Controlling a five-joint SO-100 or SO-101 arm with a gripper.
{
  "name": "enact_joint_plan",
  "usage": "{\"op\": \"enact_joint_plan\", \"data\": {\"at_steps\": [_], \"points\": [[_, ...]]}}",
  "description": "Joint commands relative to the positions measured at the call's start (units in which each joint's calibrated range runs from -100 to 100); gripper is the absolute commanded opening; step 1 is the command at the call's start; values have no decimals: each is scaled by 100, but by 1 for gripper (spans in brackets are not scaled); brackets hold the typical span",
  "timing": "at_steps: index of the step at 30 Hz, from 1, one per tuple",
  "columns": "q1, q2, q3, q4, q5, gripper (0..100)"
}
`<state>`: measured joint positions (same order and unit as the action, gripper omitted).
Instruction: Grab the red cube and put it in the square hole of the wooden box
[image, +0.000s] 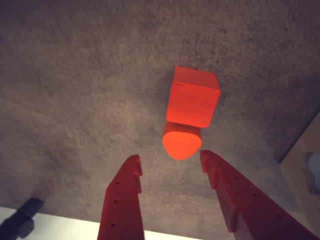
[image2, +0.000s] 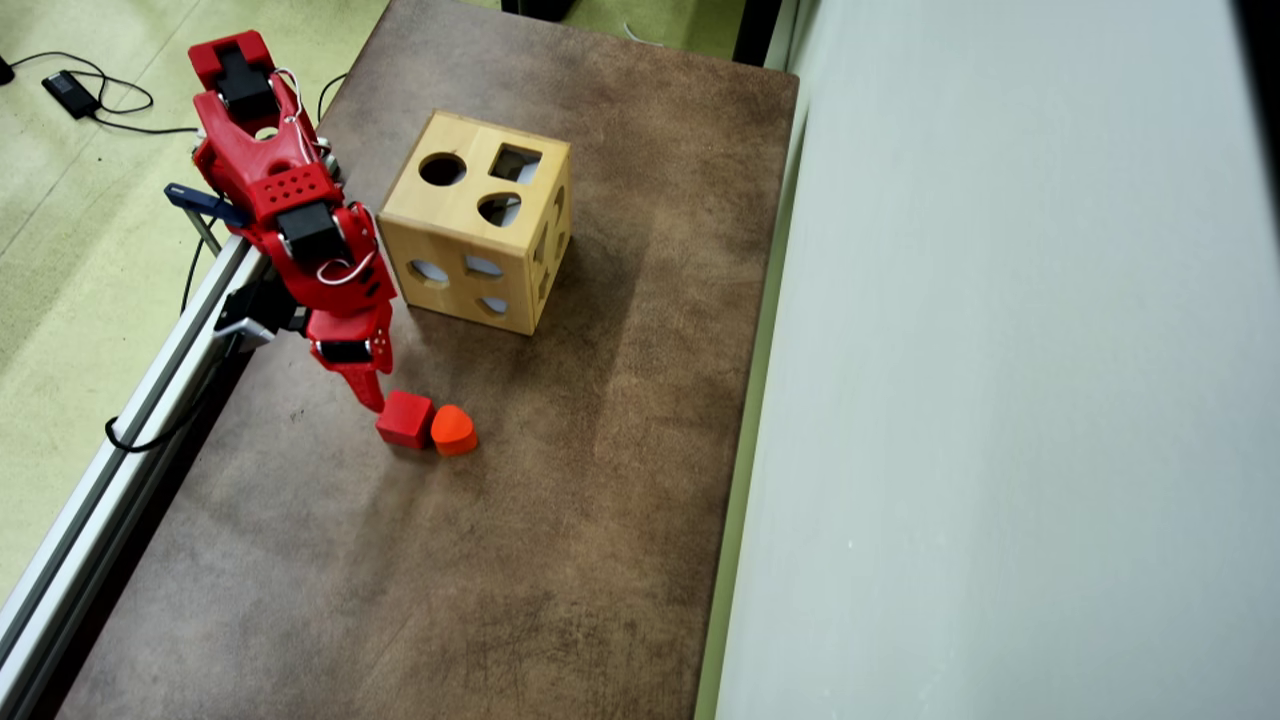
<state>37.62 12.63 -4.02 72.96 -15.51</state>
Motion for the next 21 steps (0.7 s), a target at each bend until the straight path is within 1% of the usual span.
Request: {"op": "enact_joint_plan", "data": {"at_steps": [1, 8, 21], "points": [[71, 15, -72, -71, -63, 19], [79, 457, -81, -71, -664, 20], [34, 474, -144, -47, -650, 19]]}}
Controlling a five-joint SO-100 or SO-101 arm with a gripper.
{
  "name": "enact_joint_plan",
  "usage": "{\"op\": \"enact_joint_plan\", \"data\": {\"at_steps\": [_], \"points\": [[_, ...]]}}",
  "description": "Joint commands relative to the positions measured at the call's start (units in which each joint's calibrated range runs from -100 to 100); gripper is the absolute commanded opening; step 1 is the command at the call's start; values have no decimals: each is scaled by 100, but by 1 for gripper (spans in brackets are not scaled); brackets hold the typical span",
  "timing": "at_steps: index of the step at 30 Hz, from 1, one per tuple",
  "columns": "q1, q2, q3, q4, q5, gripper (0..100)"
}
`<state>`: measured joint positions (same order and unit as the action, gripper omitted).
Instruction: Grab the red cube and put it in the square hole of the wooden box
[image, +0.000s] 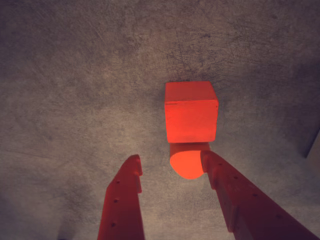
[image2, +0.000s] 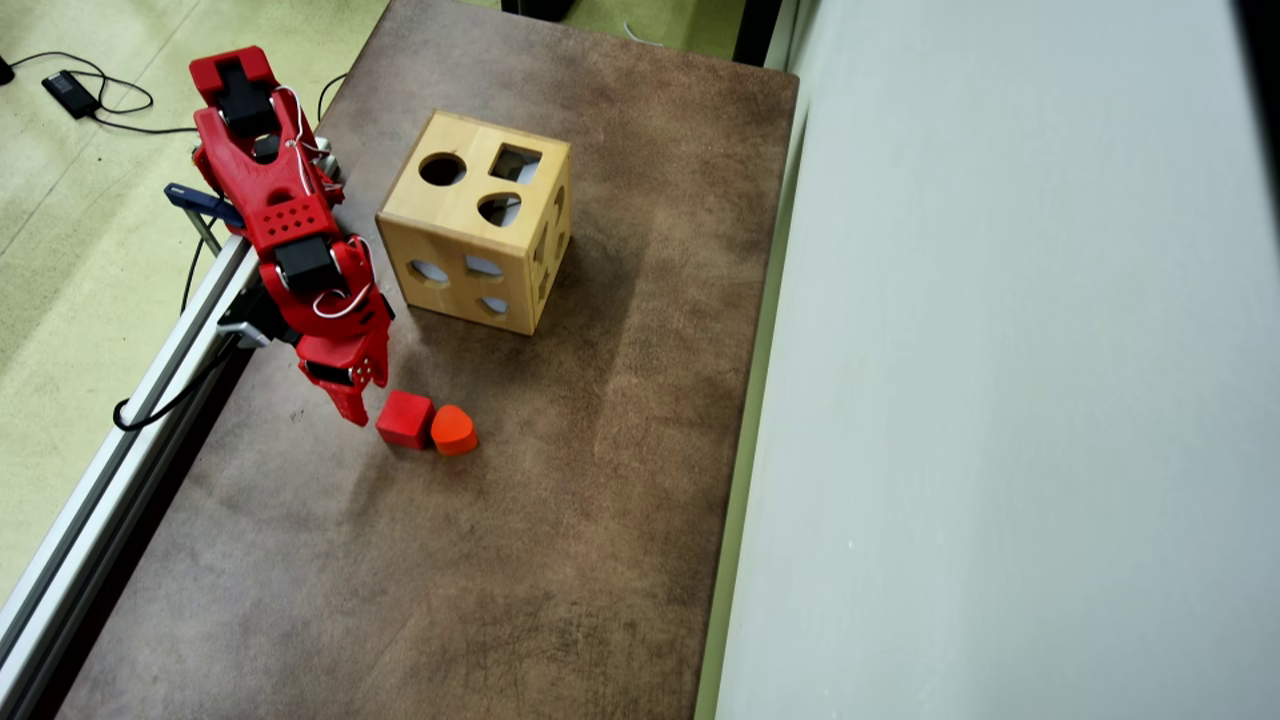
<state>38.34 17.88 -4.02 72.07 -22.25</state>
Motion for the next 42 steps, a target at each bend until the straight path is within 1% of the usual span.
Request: {"op": "enact_joint_plan", "data": {"at_steps": [1, 21, 28, 32, 37, 42], "points": [[-52, -51, -117, 58, 24, 20], [-75, -17, -63, 10, -15, 19], [-75, 696, -162, 2, -15, 20], [-82, 755, -171, -14, -20, 20], [-216, 755, -171, -472, -20, 19], [-223, 755, -171, -569, -20, 20]]}}
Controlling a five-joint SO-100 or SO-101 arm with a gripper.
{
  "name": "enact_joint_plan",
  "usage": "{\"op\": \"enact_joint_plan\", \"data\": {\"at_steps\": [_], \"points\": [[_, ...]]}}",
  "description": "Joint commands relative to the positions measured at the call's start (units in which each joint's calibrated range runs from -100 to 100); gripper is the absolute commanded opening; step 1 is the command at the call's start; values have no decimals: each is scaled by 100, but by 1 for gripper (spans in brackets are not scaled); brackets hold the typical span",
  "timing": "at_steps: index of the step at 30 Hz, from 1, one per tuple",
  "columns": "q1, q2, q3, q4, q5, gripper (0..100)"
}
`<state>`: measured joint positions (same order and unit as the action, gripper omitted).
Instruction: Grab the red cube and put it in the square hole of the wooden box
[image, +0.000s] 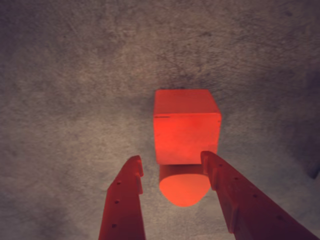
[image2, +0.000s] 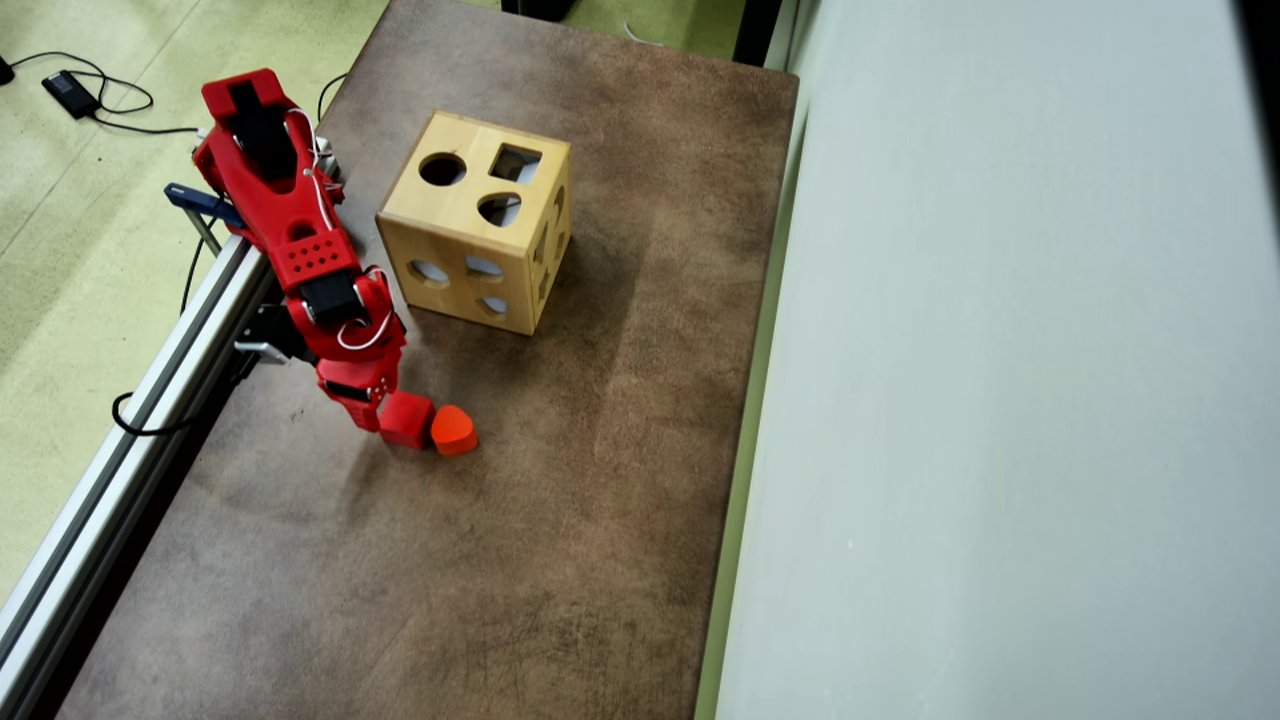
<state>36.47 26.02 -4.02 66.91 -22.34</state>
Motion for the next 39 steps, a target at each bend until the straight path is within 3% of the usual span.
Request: {"op": "enact_joint_plan", "data": {"at_steps": [1, 16, 26, 39], "points": [[-44, -58, -144, -52, -10, 20], [-88, -143, -162, -44, 44, 20], [-96, -67, -90, 28, 24, 33], [-438, -58, -54, 68, -5, 33]]}}
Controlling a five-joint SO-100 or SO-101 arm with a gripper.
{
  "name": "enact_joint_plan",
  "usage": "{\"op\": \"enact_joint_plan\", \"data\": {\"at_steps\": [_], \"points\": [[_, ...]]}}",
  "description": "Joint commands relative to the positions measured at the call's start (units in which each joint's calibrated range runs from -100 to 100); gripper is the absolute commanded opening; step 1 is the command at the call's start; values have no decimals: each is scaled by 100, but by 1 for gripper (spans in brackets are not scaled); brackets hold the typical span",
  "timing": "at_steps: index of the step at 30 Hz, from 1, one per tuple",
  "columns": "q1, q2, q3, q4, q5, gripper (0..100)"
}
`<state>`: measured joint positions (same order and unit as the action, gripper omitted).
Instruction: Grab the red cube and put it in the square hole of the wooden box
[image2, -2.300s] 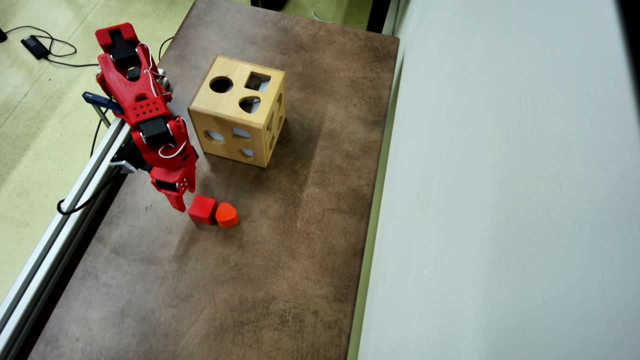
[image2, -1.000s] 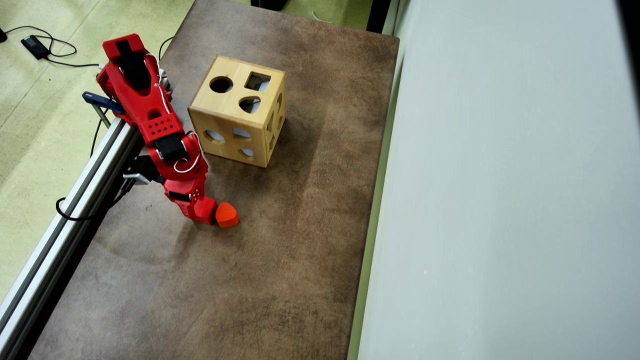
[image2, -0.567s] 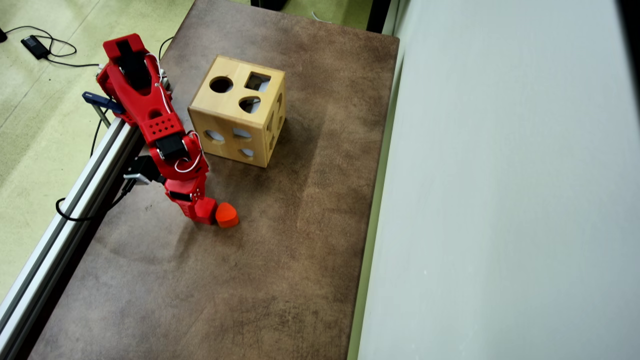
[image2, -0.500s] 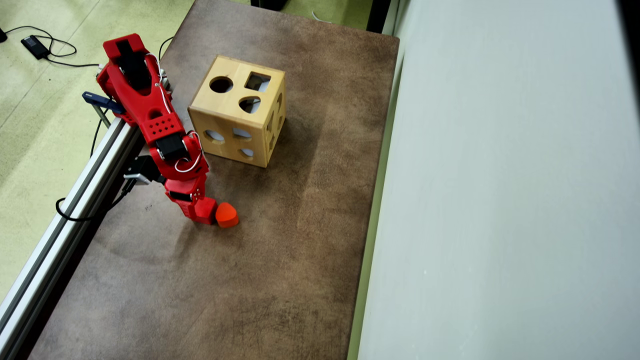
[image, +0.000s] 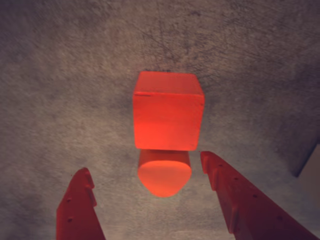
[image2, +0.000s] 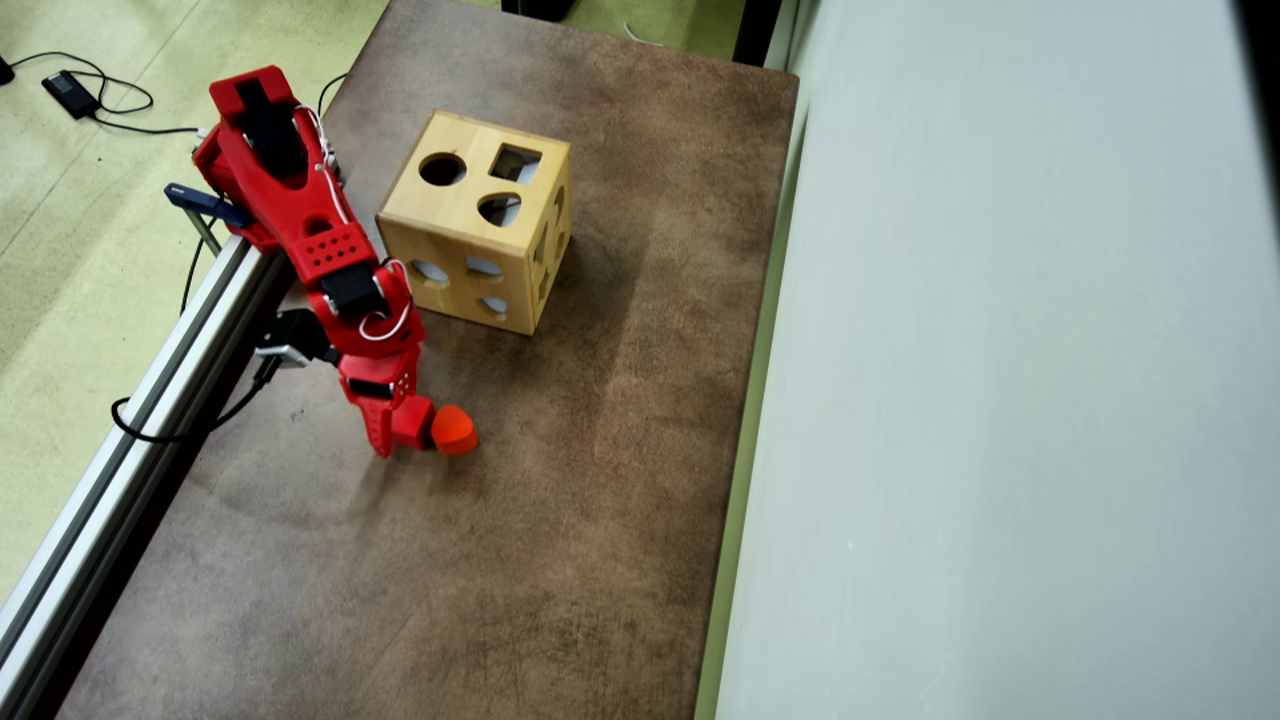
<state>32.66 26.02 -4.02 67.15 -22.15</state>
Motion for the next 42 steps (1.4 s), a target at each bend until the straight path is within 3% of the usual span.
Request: {"op": "enact_joint_plan", "data": {"at_steps": [1, 9, 42], "points": [[-57, -58, -45, 44, -24, 33], [-57, -126, 608, 12, -24, 34], [25, -24, 625, -479, -24, 33]]}}
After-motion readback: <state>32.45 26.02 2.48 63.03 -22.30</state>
